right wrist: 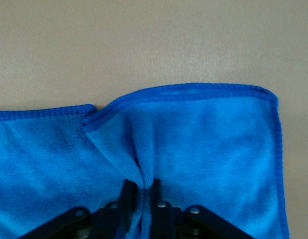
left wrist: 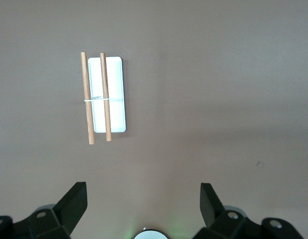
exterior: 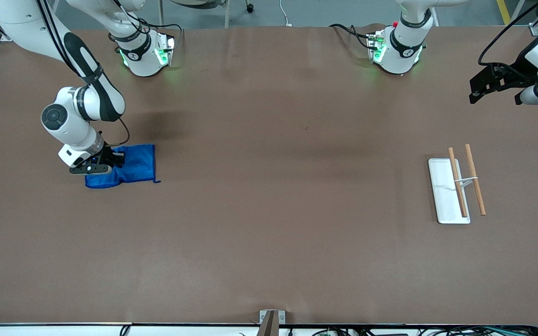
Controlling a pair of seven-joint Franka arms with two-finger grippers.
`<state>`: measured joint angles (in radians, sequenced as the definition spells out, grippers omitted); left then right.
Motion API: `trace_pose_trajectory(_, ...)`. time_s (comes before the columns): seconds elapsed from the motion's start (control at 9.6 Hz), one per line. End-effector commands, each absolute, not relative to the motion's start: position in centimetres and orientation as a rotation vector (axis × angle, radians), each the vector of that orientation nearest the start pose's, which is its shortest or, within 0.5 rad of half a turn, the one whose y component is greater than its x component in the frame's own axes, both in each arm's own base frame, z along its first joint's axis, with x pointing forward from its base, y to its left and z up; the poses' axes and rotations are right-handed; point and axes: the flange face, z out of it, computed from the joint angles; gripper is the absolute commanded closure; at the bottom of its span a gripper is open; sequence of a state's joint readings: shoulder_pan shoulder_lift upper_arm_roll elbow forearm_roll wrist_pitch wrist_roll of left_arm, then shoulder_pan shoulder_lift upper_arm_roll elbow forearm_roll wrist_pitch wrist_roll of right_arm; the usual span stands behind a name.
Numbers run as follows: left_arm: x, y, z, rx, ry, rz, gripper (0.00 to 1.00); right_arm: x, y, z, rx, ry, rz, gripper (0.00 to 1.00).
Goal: Right arm passes towel to left arm to hang
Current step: 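Pinch the blue towel with the right gripper and lift it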
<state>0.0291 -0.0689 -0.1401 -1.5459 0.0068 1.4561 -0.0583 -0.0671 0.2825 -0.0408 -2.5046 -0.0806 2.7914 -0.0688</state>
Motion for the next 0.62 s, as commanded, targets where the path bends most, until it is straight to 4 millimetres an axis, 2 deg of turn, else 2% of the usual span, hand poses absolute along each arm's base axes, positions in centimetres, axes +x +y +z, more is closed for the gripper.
trace_pose_trajectory(0.0,52.2,-5.9,65.0,-3.133,0.094,0.099,0.00,47.0,-3.2,21.0,-3.188,0.019,0.112,1.00)
trace_pose_trajectory(0.1,51.9,-6.0,64.7,-3.130,0.099,0.149,0.00,48.5,-2.9,23.9,-3.190,0.024,0.199,1.00)
trace_pose_trajectory(0.31,51.0,-6.8,64.3,-3.149,0.129,0.256,0.00,51.2,-2.3,30.2,-3.193,0.019,0.258,1.00)
trace_pose_trajectory(0.42,50.7,-7.4,64.1,-3.182,0.132,0.296,0.00,52.5,-1.1,33.4,-3.195,0.000,0.269,1.00)
trace_pose_trajectory(0.52,51.1,-8.4,62.8,-3.242,0.154,0.359,0.00,53.5,1.1,36.2,-3.202,0.035,0.264,1.00)
